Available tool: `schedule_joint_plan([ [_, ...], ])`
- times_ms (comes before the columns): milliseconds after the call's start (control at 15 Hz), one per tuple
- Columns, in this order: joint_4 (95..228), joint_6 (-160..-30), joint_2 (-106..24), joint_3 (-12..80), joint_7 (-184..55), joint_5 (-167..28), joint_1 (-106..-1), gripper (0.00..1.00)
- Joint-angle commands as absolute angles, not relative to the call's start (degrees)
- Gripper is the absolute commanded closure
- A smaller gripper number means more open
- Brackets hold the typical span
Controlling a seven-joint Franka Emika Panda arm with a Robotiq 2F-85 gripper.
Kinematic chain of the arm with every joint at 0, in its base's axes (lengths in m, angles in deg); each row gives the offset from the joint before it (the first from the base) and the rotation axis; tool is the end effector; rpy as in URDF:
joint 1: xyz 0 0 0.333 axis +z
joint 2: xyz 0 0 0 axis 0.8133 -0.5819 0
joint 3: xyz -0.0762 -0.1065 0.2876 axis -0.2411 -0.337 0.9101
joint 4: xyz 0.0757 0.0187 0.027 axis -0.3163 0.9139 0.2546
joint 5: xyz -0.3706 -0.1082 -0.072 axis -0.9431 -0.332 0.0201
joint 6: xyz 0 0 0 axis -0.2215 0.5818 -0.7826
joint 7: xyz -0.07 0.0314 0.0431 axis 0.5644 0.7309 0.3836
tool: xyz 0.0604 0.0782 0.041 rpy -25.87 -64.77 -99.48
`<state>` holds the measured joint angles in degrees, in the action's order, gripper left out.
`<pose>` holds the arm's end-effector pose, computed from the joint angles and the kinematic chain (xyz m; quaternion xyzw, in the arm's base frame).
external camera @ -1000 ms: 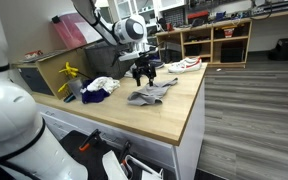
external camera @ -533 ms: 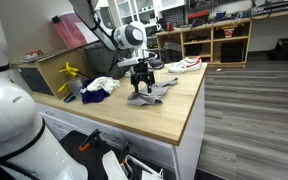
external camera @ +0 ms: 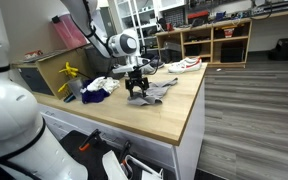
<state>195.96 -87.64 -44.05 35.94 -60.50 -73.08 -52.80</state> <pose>0.5130 -0.0073 0.1991 0.9846 -0.0373 -0.1605 0.0587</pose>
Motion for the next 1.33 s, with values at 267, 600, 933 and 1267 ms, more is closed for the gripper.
schedule_joint_plan([
  [267,196.3,-95.8,-48.5,35.1,-59.3,-79.6,-49.9,0.25],
  [600,197.4,-97.2,-48.8,35.6,-59.7,-78.4,-50.1,0.57],
  [933,199.8,-96.1,-45.9,36.5,-62.7,-77.1,-50.8,0.95],
  [1267,206.2,-90.3,-38.6,39.6,-72.4,-72.3,-52.8,0.98],
])
